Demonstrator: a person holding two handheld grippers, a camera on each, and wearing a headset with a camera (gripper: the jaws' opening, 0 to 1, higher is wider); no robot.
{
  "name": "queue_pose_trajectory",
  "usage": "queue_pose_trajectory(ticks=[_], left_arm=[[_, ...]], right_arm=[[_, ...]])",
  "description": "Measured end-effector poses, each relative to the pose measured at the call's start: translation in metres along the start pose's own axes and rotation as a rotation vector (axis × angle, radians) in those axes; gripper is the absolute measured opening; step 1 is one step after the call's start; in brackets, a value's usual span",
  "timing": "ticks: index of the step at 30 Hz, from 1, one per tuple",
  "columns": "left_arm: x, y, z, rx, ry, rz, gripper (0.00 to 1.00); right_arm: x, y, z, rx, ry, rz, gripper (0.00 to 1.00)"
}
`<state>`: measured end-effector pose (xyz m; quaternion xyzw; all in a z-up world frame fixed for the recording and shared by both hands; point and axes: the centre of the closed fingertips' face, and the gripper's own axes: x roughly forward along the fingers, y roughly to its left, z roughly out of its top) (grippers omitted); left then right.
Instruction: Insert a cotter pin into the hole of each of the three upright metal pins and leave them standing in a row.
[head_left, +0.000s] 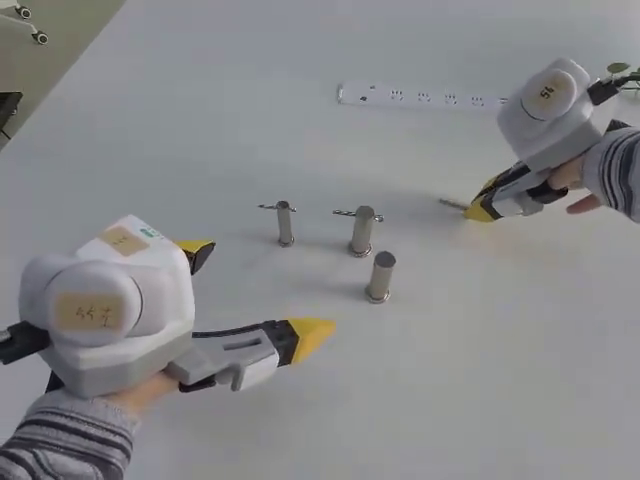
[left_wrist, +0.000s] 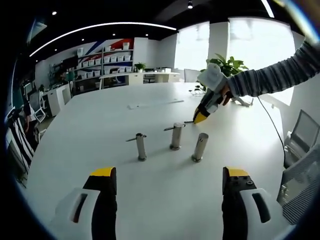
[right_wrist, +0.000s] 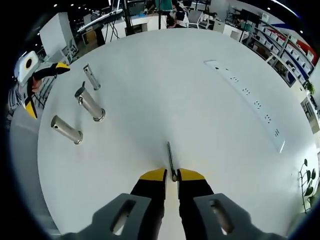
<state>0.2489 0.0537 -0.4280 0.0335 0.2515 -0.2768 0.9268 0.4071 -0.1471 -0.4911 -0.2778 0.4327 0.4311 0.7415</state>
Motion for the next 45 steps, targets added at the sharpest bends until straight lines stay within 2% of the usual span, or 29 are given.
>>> queue_pose_trajectory(ticks=[3, 10, 14, 17, 23, 27, 30, 33, 40, 45], left_arm=[[0.001, -0.001, 0.0, 0.003, 0.001, -0.004, 0.86], [0.0, 0.002, 0.0, 0.003, 0.004, 0.0, 0.85], [-0.001, 0.0, 0.002, 0.004, 0.003, -0.002, 0.83], [-0.001, -0.002, 0.004, 0.018, 0.001, -0.009, 0.8], [-0.002, -0.005, 0.015, 0.02, -0.019, -0.023, 0.74], [-0.001, -0.005, 0.017, 0.018, -0.014, -0.031, 0.7], [0.0, -0.007, 0.024, 0.03, -0.019, -0.043, 0.65], [0.002, -0.009, 0.032, 0.038, -0.026, -0.055, 0.61], [0.012, -0.017, 0.047, 0.09, -0.009, -0.103, 0.47], [0.017, -0.023, 0.058, 0.111, -0.016, -0.122, 0.46]], right_arm=[[0.0, -0.001, 0.0, -0.003, 0.006, -0.001, 0.01], [0.001, -0.005, -0.004, -0.102, 0.049, -0.028, 0.0], [0.001, -0.004, -0.003, -0.139, 0.052, -0.036, 0.0], [0.001, -0.004, -0.003, -0.136, 0.04, -0.043, 0.0], [-0.003, -0.001, 0.002, -0.184, -0.028, -0.08, 0.0], [-0.012, 0.003, 0.012, -0.209, -0.092, -0.107, 0.0], [-0.018, 0.008, 0.019, -0.239, -0.128, -0.121, 0.0], [-0.027, 0.02, 0.031, -0.279, -0.176, -0.125, 0.0], [-0.044, 0.048, 0.051, -0.387, -0.243, -0.128, 0.0], [-0.052, 0.069, 0.062, -0.433, -0.276, -0.099, 0.0]])
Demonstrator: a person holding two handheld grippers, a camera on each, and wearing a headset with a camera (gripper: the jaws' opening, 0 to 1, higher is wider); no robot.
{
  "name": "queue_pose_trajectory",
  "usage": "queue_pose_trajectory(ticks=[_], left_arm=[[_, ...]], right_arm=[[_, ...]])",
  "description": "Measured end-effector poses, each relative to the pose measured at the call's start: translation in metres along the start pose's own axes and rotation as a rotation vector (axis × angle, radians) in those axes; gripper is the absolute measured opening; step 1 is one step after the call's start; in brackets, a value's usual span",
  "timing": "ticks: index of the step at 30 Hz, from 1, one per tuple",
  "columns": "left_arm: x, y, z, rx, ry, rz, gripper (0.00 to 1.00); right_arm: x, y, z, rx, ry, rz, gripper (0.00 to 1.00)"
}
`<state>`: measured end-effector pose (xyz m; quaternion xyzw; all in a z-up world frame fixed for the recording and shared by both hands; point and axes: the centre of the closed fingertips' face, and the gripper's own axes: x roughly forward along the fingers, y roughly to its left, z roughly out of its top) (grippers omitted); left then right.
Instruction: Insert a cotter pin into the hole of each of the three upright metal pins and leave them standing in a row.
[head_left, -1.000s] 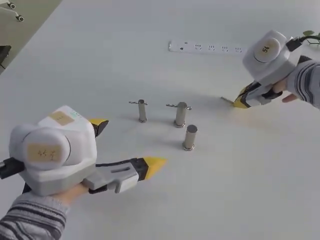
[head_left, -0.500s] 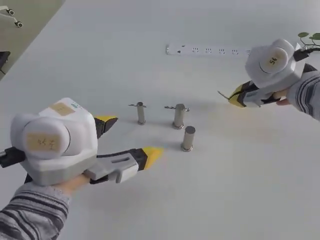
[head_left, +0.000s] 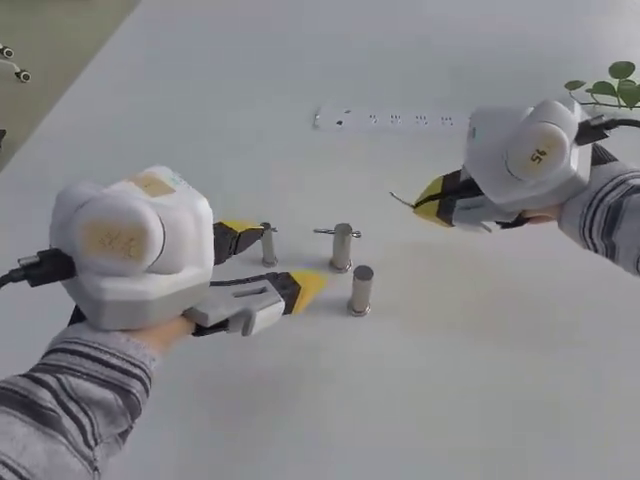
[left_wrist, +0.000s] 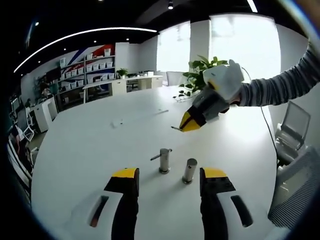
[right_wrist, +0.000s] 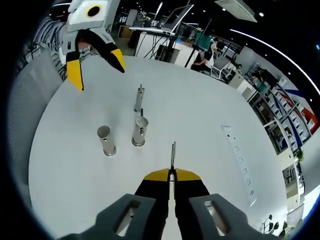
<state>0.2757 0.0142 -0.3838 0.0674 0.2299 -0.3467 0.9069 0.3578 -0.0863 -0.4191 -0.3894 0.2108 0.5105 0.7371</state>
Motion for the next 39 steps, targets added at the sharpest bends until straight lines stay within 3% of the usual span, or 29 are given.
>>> queue_pose_trajectory(ticks=[9, 15, 21, 28, 39], left_arm=[[0.011, -0.006, 0.012, -0.128, -0.009, -0.062, 0.37], [0.014, -0.012, 0.02, -0.265, -0.029, -0.116, 0.28], [0.015, -0.014, 0.025, -0.326, -0.049, -0.132, 0.23], [0.014, -0.019, 0.028, -0.376, -0.066, -0.164, 0.16], [0.014, -0.019, 0.034, -0.413, -0.091, -0.17, 0.06]], right_arm=[[-0.008, 0.018, 0.029, -0.089, -0.072, 0.024, 0.0], [-0.011, 0.03, 0.044, -0.178, -0.089, 0.022, 0.0], [-0.015, 0.043, 0.059, -0.253, -0.114, 0.027, 0.0], [-0.017, 0.051, 0.074, -0.283, -0.151, 0.041, 0.0], [-0.019, 0.055, 0.082, -0.311, -0.17, 0.04, 0.0]])
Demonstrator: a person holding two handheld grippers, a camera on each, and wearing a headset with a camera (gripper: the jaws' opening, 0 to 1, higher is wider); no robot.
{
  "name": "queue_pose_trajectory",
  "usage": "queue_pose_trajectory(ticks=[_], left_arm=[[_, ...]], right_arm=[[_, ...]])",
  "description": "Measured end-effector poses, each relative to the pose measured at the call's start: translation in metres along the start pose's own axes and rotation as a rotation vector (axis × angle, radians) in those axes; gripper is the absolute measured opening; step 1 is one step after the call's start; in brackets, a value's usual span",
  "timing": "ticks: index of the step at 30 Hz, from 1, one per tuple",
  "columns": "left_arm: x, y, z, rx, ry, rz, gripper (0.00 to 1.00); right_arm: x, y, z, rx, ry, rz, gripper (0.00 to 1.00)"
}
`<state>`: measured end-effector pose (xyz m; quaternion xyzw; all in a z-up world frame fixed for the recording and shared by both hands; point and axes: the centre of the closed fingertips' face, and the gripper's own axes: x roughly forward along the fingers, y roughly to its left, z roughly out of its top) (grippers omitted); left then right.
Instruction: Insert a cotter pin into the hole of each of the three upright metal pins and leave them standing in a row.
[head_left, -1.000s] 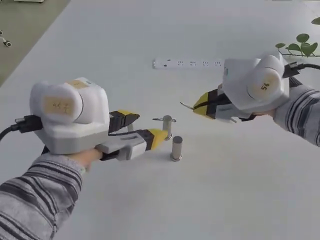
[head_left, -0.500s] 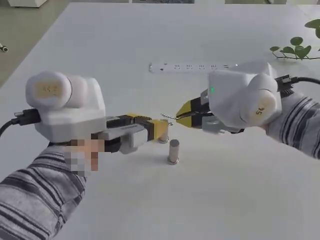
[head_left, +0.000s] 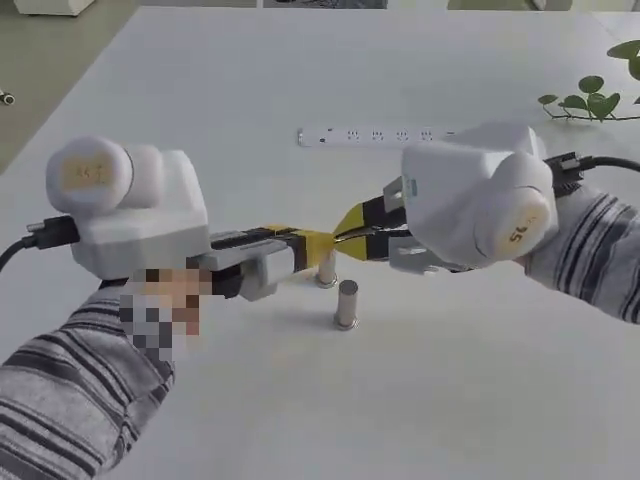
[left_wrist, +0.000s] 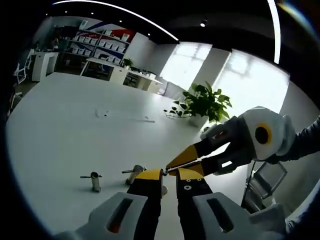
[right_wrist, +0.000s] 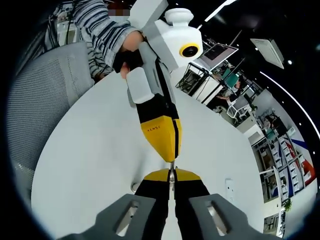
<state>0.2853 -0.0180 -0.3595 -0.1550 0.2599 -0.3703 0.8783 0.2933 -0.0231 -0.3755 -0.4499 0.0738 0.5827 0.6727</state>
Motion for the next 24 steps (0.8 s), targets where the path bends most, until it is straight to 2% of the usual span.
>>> queue_pose_trajectory(ticks=[5, 10, 16, 20, 23, 24], left_arm=[[-0.0005, 0.0018, 0.0005, -0.017, -0.007, 0.0, 0.0], [-0.0007, 0.0023, 0.0012, -0.022, -0.014, -0.003, 0.0], [0.0, 0.0025, -0.0014, 0.047, -0.003, 0.001, 0.0], [-0.0013, 0.0011, -0.0023, 0.06, -0.005, -0.006, 0.0], [-0.0016, 0.0011, -0.0029, 0.092, -0.001, -0.009, 0.0], [-0.0018, 0.001, -0.0035, 0.105, 0.003, -0.011, 0.0]], right_arm=[[-0.0001, -0.0016, 0.0011, 0.005, -0.005, -0.006, 0.0], [-0.0004, -0.0019, 0.0022, 0.011, -0.006, -0.007, 0.0], [0.001, -0.0003, 0.0012, 0.128, -0.02, 0.006, 0.0], [0.0, 0.0001, 0.0019, 0.162, -0.033, 0.014, 0.0], [-0.0003, 0.0008, 0.0021, 0.2, -0.043, 0.023, 0.0], [-0.0002, 0.0024, 0.003, 0.254, -0.056, 0.032, 0.0]])
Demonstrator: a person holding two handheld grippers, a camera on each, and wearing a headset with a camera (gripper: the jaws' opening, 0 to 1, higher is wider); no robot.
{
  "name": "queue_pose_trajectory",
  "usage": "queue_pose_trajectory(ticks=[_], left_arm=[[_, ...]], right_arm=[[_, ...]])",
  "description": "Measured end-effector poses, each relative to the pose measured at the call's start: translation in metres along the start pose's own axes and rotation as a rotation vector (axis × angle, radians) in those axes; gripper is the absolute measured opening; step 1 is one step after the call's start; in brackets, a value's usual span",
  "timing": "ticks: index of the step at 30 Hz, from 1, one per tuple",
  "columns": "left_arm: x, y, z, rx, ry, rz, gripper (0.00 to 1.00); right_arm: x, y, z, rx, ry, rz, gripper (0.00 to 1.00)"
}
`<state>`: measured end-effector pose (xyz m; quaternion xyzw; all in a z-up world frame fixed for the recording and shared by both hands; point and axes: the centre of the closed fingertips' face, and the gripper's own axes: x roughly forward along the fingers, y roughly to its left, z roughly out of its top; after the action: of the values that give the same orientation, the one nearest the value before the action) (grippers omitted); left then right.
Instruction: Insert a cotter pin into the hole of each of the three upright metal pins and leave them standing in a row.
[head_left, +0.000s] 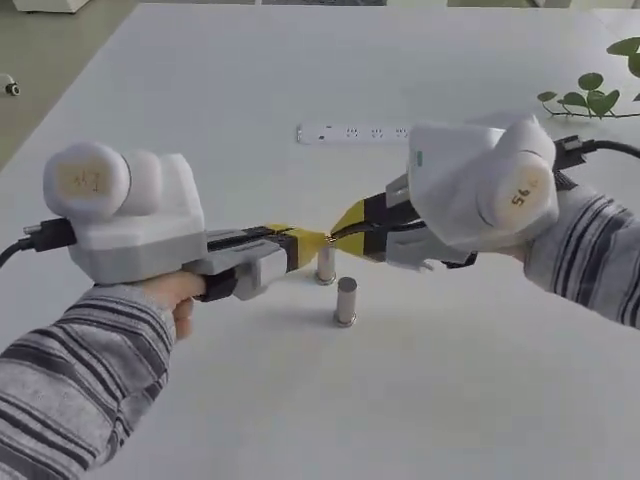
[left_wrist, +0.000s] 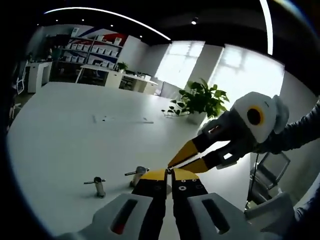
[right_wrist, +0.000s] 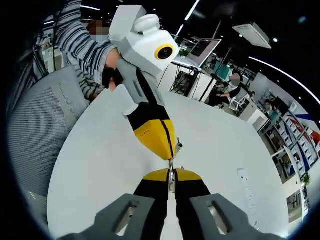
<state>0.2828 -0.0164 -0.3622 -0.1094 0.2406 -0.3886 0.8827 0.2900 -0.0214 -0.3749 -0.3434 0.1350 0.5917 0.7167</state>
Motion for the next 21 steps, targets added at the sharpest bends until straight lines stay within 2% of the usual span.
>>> queue_pose_trajectory(ticks=[2, 4, 5, 8, 11, 13, 16, 18, 21], left_arm=[[-0.001, 0.001, -0.002, 0.026, 0.006, 0.0, 0.0], [-0.002, 0.006, -0.005, 0.08, 0.014, 0.005, 0.0], [-0.003, 0.007, -0.007, 0.083, 0.024, 0.003, 0.0], [-0.009, 0.01, -0.01, 0.112, 0.018, -0.003, 0.0], [-0.013, 0.011, -0.013, 0.146, 0.022, -0.013, 0.0], [-0.015, 0.012, -0.015, 0.173, 0.028, -0.017, 0.0], [-0.018, 0.006, -0.016, 0.2, 0.019, -0.06, 0.0], [-0.019, 0.004, -0.018, 0.221, 0.029, -0.08, 0.0], [-0.02, 0.001, -0.023, 0.244, 0.052, -0.097, 0.0]], right_arm=[[-0.001, 0.003, 0.002, 0.082, -0.029, 0.028, 0.0], [-0.002, 0.003, 0.003, 0.147, -0.056, 0.03, 0.0], [-0.002, 0.003, 0.001, 0.206, -0.076, 0.042, 0.0], [-0.004, 0.002, 0.001, 0.303, -0.114, 0.043, 0.0], [-0.006, 0.004, 0.001, 0.469, -0.159, 0.065, 0.02], [-0.007, 0.006, 0.002, 0.521, -0.185, 0.086, 0.05], [-0.009, 0.012, 0.005, 0.594, -0.233, 0.131, 0.08], [-0.01, 0.013, 0.007, 0.649, -0.268, 0.167, 0.11], [-0.01, 0.014, 0.003, 0.664, -0.272, 0.181, 0.14]])
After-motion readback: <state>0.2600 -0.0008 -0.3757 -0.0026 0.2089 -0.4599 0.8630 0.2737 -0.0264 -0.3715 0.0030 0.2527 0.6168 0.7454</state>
